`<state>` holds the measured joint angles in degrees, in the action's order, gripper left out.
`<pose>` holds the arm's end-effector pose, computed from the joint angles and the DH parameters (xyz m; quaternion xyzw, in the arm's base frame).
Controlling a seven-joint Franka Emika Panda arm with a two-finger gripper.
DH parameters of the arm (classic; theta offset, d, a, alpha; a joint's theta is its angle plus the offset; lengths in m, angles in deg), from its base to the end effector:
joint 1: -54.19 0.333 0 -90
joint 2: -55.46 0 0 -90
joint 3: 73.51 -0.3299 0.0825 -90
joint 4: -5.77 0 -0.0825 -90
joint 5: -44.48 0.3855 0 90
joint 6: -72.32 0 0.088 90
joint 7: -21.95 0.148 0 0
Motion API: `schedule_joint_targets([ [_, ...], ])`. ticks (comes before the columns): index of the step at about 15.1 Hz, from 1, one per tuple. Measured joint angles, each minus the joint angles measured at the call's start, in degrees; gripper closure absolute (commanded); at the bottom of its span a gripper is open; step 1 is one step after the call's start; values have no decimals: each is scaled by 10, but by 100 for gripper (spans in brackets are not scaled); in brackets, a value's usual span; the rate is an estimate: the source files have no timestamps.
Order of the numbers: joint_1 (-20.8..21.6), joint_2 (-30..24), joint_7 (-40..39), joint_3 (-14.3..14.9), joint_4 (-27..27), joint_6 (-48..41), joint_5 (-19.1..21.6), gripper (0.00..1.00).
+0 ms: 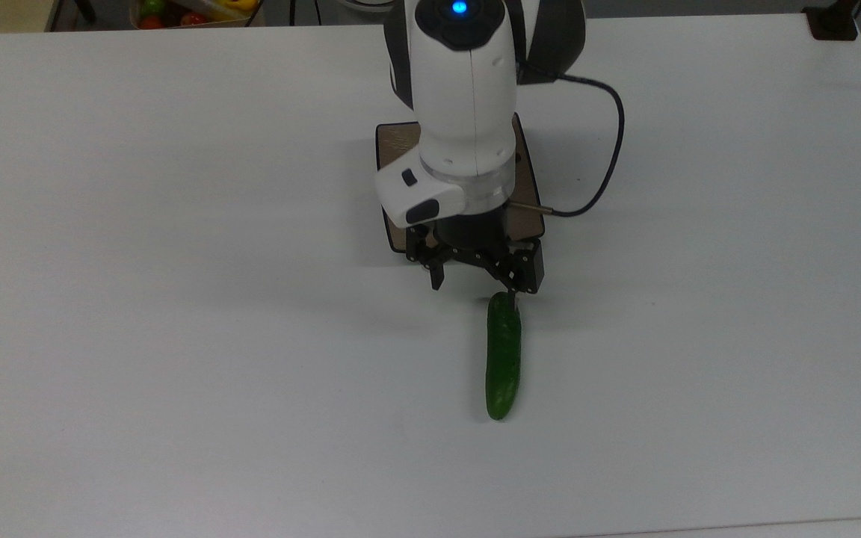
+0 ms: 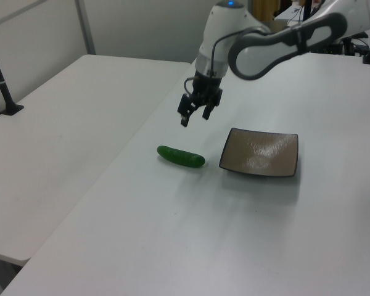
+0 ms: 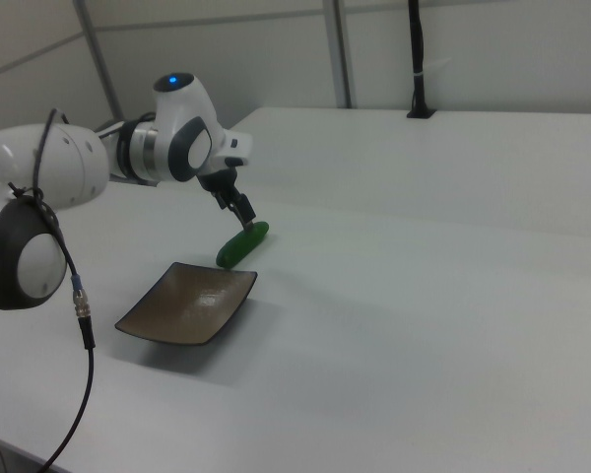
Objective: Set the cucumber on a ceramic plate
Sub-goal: 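Move the gripper down over the green cucumber, then close the gripper on the cucumber's middle and lift it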
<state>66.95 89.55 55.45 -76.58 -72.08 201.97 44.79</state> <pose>0.7434 0.2023 0.3787 -0.9749 0.1599 -0.1334 0.0793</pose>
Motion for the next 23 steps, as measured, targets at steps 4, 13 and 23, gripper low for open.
schedule_joint_targets([
  [4,10,56,1,0,35,3,-27,0],
  [13,21,100,13,0,55,26,-45,0],
  [23,27,117,67,0,60,26,-90,73],
])
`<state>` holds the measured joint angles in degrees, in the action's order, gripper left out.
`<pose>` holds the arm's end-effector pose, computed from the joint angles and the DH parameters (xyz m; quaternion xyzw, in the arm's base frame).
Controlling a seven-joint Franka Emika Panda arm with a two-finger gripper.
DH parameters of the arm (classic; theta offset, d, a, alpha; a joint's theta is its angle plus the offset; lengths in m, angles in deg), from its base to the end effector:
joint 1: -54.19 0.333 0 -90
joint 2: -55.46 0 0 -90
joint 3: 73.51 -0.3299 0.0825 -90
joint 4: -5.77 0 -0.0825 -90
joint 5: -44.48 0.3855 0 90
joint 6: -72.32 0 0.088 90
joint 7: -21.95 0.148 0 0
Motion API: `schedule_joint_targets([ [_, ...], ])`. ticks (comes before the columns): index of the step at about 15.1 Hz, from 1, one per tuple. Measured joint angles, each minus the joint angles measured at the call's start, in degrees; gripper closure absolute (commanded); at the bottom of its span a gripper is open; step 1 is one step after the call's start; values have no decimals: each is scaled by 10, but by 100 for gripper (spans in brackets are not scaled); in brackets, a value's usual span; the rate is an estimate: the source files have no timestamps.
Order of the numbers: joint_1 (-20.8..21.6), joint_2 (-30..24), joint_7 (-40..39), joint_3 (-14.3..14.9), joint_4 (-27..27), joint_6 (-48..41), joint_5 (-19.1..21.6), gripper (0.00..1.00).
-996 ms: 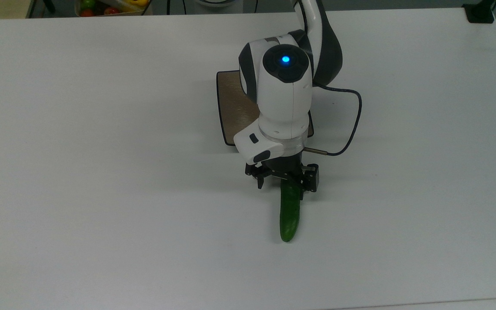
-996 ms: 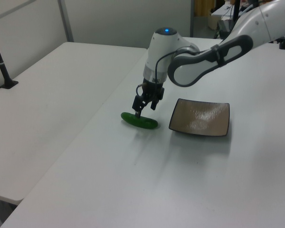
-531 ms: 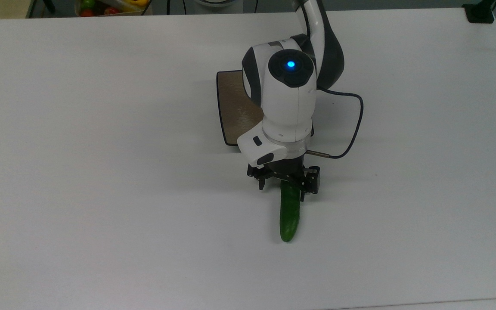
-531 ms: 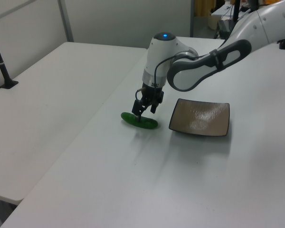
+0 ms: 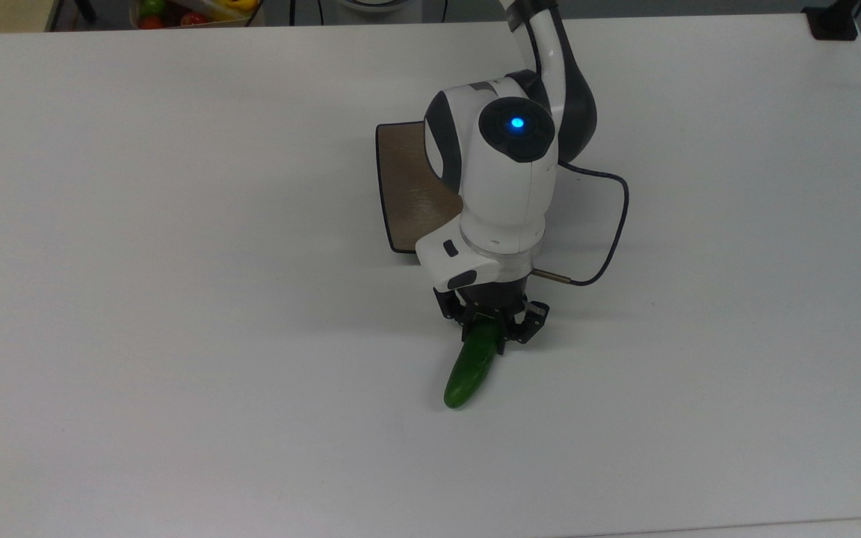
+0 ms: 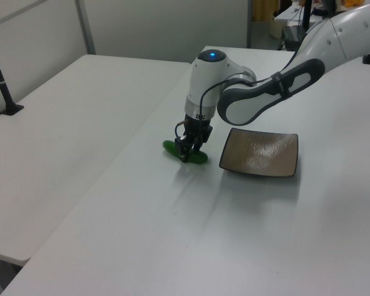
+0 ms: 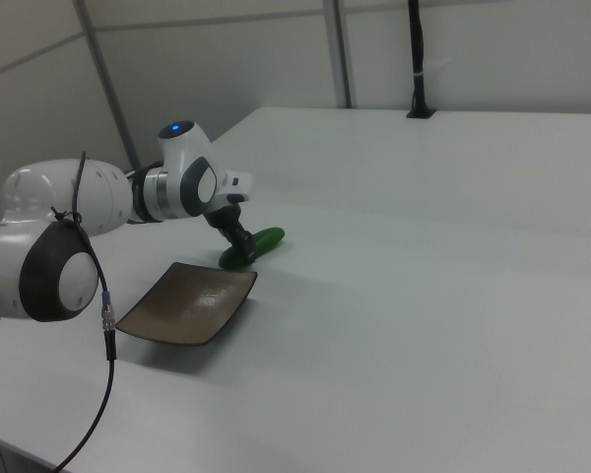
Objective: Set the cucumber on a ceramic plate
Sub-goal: 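Close the gripper on the cucumber's middle and lift it, then carry the cucumber over the brown square plate and lower it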
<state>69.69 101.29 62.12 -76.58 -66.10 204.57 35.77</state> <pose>0.7607 0.2361 0.2772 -0.9790 0.1531 -0.1325 0.0238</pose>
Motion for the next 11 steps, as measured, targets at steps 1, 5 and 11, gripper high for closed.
schedule_joint_targets([
  [1,0,0,7,0,2,0,-4,75],
  [5,1,0,8,0,5,0,-5,75],
  [11,-7,-27,9,1,10,0,-5,75],
])
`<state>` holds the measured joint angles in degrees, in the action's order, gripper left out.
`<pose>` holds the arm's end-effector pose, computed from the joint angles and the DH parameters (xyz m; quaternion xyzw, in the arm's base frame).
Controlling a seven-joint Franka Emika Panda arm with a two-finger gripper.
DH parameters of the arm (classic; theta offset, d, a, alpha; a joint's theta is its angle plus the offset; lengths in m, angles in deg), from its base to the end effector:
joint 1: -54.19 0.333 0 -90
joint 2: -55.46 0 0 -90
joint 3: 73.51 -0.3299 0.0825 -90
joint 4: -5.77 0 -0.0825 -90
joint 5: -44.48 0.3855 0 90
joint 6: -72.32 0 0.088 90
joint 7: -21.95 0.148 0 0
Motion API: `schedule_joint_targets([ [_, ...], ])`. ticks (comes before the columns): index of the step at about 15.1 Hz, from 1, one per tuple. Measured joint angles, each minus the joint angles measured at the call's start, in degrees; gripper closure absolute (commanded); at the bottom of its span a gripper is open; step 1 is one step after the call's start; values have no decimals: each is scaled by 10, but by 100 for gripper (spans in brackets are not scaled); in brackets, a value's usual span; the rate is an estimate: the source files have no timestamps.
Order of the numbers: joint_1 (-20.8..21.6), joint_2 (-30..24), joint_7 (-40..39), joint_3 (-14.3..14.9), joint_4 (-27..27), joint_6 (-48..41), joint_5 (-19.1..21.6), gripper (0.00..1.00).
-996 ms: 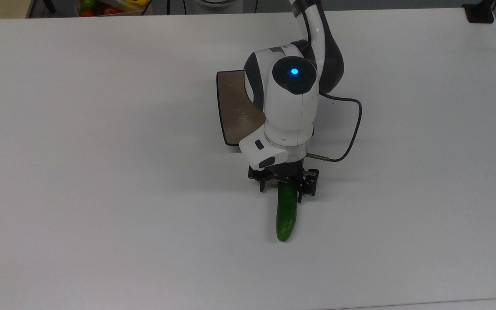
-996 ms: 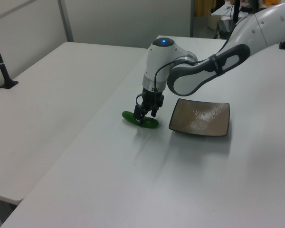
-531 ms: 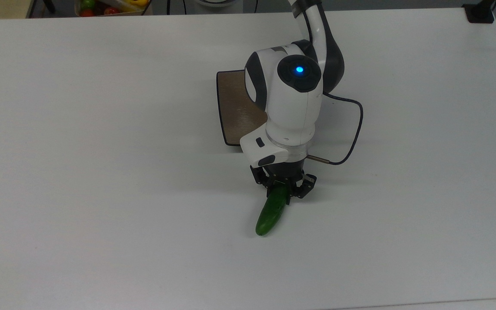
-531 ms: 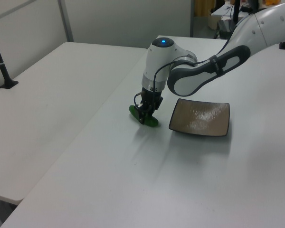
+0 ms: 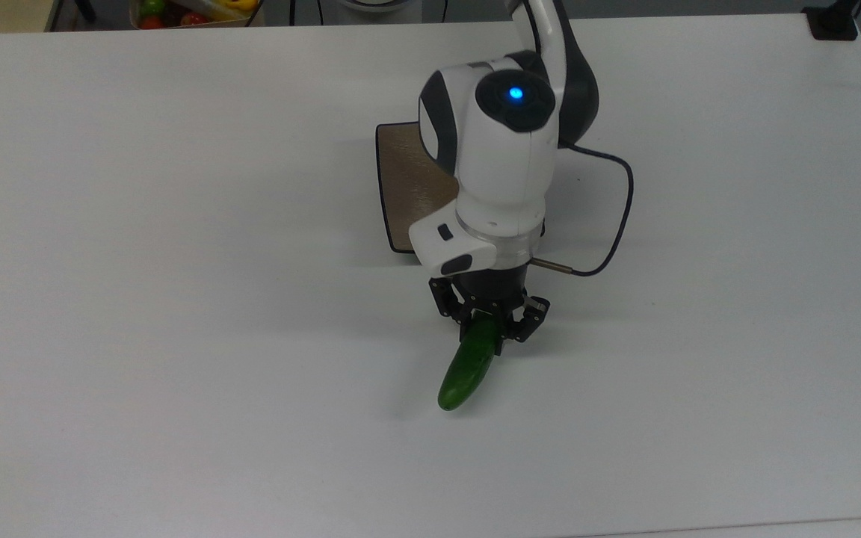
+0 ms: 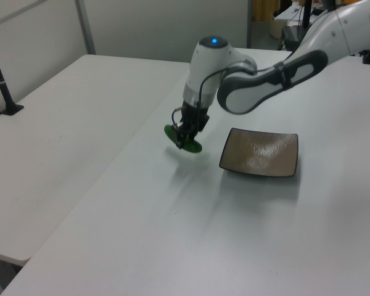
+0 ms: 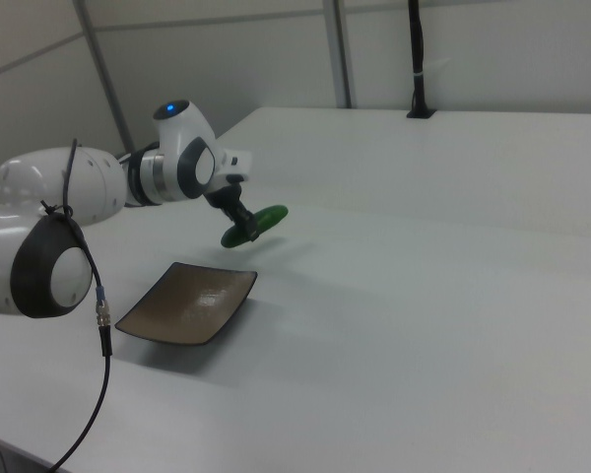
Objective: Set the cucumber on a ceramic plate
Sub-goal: 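Carry the cucumber over the brown square plate and lower it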
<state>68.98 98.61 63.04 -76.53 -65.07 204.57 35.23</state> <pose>0.7690 0.2269 0.3238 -0.9720 0.1654 -0.1634 0.0338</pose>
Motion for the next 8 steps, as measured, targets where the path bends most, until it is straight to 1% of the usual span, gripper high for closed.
schedule_joint_targets([
  [2,-12,-27,0,0,-11,0,0,75],
  [4,-25,-53,0,-10,-34,0,0,75],
  [6,-35,-90,-1,-24,-74,0,0,75],
  [8,-35,-126,-6,-30,-113,0,0,75],
])
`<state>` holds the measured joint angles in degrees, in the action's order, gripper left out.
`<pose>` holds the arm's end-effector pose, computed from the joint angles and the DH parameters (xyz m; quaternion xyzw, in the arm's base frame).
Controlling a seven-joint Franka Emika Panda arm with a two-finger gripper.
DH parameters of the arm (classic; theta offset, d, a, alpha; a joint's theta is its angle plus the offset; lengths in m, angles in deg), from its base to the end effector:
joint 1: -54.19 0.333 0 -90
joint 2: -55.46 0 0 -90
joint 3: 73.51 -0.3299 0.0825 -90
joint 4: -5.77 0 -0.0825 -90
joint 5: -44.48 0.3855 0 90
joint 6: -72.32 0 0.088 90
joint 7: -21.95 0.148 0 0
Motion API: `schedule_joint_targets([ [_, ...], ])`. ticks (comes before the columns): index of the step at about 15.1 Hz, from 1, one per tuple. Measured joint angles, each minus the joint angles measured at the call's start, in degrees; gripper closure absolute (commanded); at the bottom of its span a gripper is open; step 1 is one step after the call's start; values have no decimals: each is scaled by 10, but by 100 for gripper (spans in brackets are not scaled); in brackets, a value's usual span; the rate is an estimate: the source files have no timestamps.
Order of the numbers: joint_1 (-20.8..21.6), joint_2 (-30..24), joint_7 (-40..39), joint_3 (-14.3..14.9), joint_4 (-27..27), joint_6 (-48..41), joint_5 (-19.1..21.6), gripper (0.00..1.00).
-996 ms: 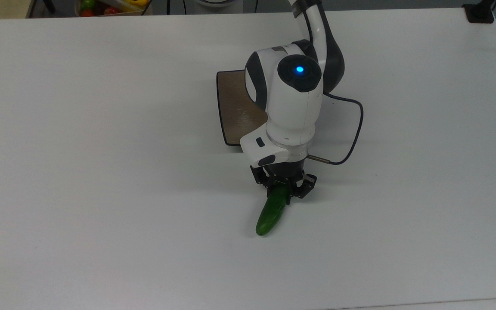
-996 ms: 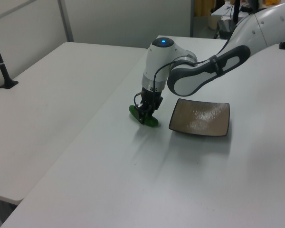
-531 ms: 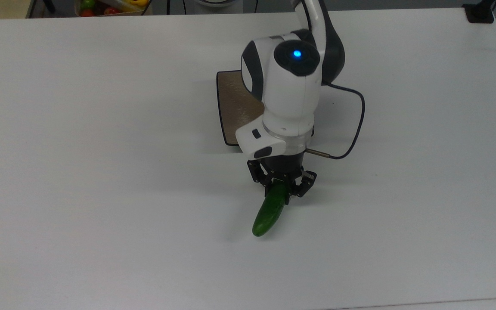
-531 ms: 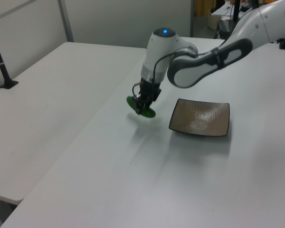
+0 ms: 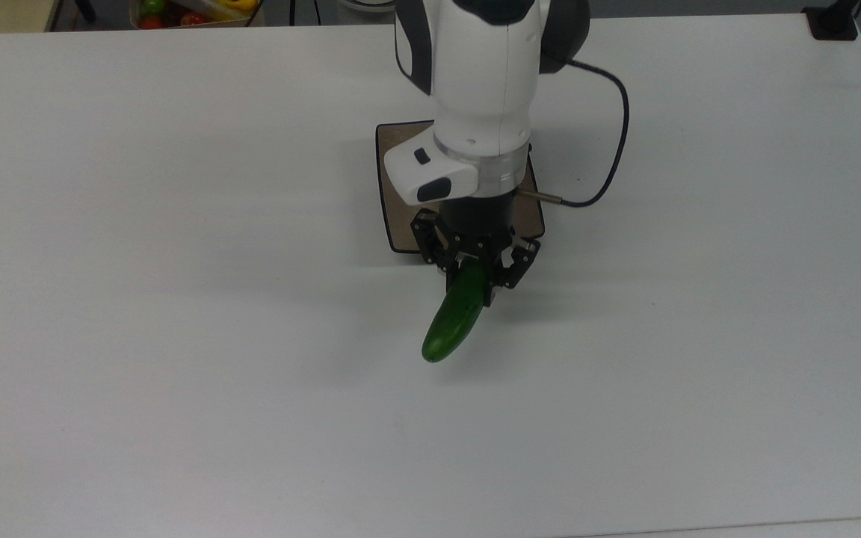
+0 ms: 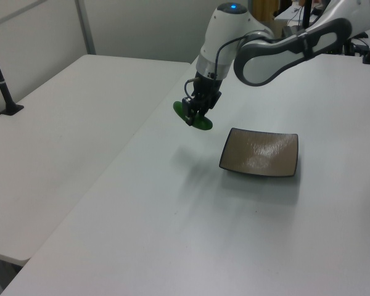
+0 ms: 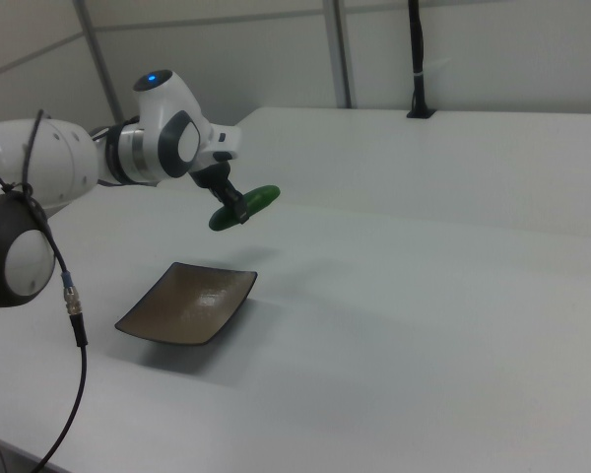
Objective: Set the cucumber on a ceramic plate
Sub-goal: 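Carry the cucumber over the brown square plate and lower it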
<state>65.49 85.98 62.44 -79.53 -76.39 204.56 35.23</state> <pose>0.7307 0.2044 0.3947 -0.9701 0.1667 -0.1708 0.0450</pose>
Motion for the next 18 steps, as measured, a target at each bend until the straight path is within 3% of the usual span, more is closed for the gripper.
schedule_joint_targets([
  [7,0,-101,-54,-9,-132,-2,0,74],
  [11,1,-126,-71,-33,-198,-8,0,71],
  [12,2,-126,-80,-36,-203,-24,0,59],
  [14,3,-127,-95,-37,-205,-49,0,10],
  [15,3,-127,-98,-38,-205,-56,0,0],
  [18,4,-130,-102,-39,-205,-65,0,0],
])
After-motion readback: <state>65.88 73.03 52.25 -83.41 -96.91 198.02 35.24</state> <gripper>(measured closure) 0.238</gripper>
